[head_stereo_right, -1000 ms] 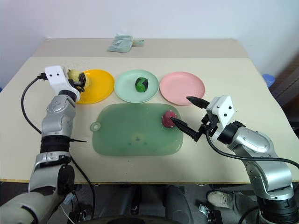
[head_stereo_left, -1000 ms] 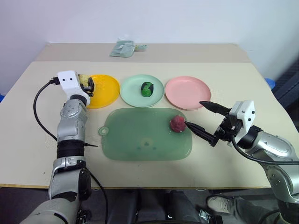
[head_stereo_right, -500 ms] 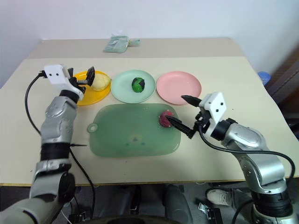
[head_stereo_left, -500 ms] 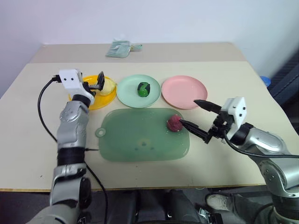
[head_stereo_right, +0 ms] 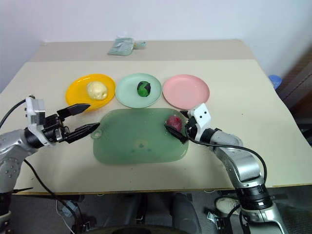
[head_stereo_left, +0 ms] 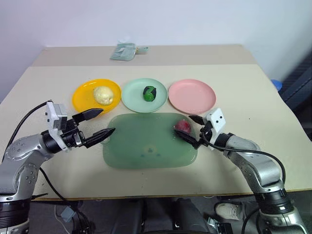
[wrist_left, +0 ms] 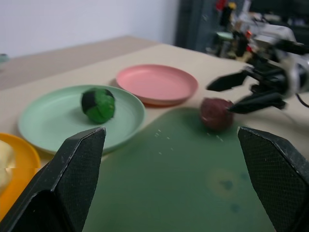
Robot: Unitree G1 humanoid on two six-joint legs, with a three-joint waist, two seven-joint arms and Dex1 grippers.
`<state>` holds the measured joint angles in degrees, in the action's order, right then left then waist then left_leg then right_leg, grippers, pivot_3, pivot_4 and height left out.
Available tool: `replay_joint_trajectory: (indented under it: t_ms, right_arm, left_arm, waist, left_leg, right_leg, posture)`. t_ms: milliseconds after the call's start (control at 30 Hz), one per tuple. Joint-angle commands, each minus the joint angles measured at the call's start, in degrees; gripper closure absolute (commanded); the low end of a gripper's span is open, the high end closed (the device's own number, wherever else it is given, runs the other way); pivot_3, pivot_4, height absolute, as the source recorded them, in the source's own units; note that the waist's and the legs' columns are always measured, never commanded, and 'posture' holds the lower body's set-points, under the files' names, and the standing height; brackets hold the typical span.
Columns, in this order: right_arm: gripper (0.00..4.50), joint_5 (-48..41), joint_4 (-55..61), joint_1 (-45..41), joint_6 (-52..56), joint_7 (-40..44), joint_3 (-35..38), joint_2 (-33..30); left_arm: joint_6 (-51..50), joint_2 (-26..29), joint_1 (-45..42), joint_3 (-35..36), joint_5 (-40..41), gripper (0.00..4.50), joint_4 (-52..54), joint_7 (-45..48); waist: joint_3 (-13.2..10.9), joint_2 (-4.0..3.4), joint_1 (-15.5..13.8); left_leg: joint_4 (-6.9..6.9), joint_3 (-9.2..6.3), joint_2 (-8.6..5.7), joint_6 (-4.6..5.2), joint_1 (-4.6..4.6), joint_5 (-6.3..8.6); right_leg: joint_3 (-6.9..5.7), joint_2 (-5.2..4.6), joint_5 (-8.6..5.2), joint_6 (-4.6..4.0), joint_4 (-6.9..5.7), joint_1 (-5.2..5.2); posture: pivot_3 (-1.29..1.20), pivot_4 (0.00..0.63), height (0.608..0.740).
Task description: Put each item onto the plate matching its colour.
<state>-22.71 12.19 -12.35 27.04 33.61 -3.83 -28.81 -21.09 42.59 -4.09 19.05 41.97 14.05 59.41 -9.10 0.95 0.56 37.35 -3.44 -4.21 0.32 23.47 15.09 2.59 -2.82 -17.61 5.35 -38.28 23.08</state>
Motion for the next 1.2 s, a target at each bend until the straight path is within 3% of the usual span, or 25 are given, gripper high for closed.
replay_joint_trajectory:
  t_ms: [33,133,233,433,800,900,1100,1200]
  right_arm:
    - [0.0,1.4,-2.0,-1.0,-2.5,1.5,-0.2,0.8]
    - [0.0,2.9,-4.5,-1.5,-3.5,2.2,-0.6,1.3]
    - [0.8,3.8,-6.4,-2.4,-4.9,2.7,-0.6,2.0]
    - [3.69,3.1,-5.5,-4.8,-5.4,4.3,1.1,2.4]
    - [3.69,-1.4,-6.8,-12.2,-1.5,7.9,4.5,1.6]
    - [2.88,-3.3,-5.6,-13.5,0.3,9.6,4.1,2.0]
    - [0.03,-0.1,-9.0,-17.4,-2.3,9.1,1.1,4.9]
    - [0.03,4.5,-15.4,-20.8,-7.4,7.2,-0.8,7.6]
  left_arm:
    - [0.5,0.2,0.6,1.4,0.4,0.04,2.5,-0.1]
    - [0.8,-0.2,1.8,1.0,-0.1,0.04,3.8,-0.4]
    - [0.9,-0.6,2.6,0.9,-0.4,0.0,4.6,-1.2]
    - [0.7,-1.9,3.7,0.9,-0.8,0.0,6.1,-4.5]
    - [0.2,-8.2,3.1,-2.4,-3.8,0.0,10.2,-15.3]
    - [0.4,-8.8,3.9,-2.2,-4.0,0.0,10.9,-16.2]
    - [0.6,-9.6,5.2,-2.0,-4.3,0.0,12.4,-17.6]
    - [0.8,-9.7,6.4,-1.5,-4.4,0.0,13.3,-18.3]
  waist:
    - [0.0,-0.01,0.1]
    - [0.0,-0.02,0.2]
    - [0.0,-0.02,0.2]
    - [0.0,-0.04,0.1]
    - [0.0,-0.06,0.1]
    - [0.0,-0.06,0.1]
    - [0.0,-0.06,0.3]
    - [0.0,-0.07,0.3]
  left_leg:
    - [-0.02,0.0,0.0,0.0,0.0,0.0]
    - [-0.08,0.0,0.0,0.0,0.0,0.0]
    - [-0.1,0.01,0.01,-0.02,0.0,-0.01]
    - [-0.09,0.01,0.0,-0.02,0.0,-0.01]
    - [-0.09,0.01,0.0,-0.02,0.0,-0.01]
    - [-0.09,0.01,0.0,-0.01,0.0,-0.01]
    - [-0.11,0.01,0.01,-0.02,0.0,-0.01]
    - [-0.12,0.02,0.01,-0.04,0.0,-0.02]
  right_leg:
    - [0.0,0.0,0.0,0.0,0.0,0.01]
    - [0.0,0.0,0.0,0.0,0.0,0.04]
    - [0.01,0.01,0.0,0.0,0.0,0.05]
    - [0.01,0.01,0.0,0.0,0.0,0.05]
    - [0.01,0.01,0.01,0.0,0.01,0.05]
    - [0.0,0.01,0.01,0.0,0.01,0.05]
    - [0.01,0.02,0.01,0.0,0.0,0.09]
    - [0.01,0.02,0.01,0.0,0.0,0.09]
  posture:
    - [0.0,0.15,0.74]
    - [0.0,0.15,0.74]
    - [0.0,0.15,0.74]
    - [0.0,0.15,0.74]
    - [0.0,0.15,0.74]
    - [0.0,0.15,0.74]
    - [0.0,0.15,0.74]
    - [0.0,0.15,0.74]
